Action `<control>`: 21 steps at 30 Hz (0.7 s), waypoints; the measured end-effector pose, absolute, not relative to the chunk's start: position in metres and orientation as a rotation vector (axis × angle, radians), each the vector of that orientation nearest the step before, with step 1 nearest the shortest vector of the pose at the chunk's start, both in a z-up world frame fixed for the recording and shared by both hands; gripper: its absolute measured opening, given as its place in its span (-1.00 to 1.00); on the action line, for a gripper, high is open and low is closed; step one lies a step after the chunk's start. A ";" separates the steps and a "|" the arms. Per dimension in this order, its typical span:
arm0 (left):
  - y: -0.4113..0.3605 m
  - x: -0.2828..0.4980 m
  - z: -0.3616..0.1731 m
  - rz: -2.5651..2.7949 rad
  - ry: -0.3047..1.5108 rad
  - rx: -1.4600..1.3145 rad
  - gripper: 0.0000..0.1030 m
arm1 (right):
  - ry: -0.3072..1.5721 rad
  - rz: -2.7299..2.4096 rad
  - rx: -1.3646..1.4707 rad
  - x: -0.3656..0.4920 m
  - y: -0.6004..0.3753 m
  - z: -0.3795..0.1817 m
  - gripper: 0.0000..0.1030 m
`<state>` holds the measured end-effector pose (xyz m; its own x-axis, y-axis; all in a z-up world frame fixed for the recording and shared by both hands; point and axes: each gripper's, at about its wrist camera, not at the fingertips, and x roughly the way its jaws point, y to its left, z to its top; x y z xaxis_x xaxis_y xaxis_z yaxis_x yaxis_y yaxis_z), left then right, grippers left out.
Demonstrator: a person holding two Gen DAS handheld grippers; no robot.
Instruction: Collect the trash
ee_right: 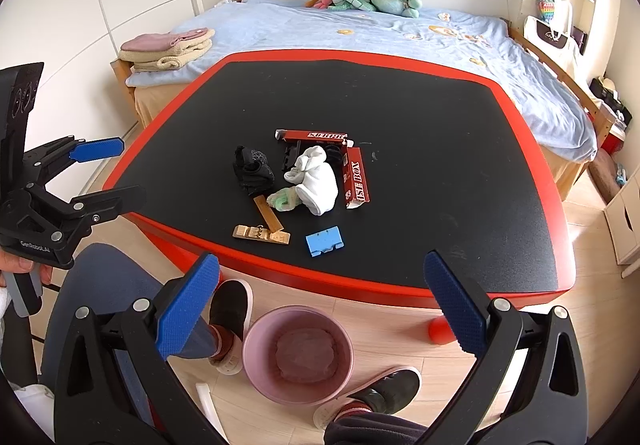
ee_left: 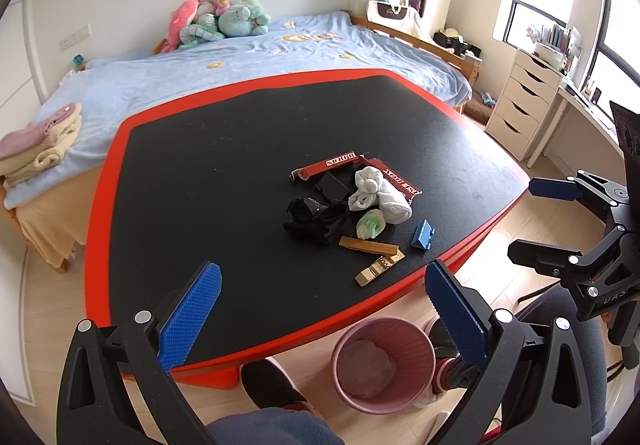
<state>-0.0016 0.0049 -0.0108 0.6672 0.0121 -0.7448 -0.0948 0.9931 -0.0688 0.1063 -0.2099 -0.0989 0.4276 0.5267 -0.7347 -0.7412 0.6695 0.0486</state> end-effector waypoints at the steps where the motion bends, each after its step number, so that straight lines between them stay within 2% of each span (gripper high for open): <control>1: 0.005 -0.002 -0.011 0.059 0.838 -0.104 0.90 | 0.797 0.806 -0.302 0.105 -0.209 -0.099 0.95; 21: 0.005 -0.003 -0.010 0.057 0.842 -0.103 0.90 | 0.807 0.812 -0.314 0.106 -0.215 -0.099 0.95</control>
<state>-0.0031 0.0050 -0.0102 0.6649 0.0095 -0.7469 -0.0914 0.9934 -0.0687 0.1060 -0.2146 -0.0992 0.4179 0.5215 -0.7439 -0.7469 0.6634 0.0455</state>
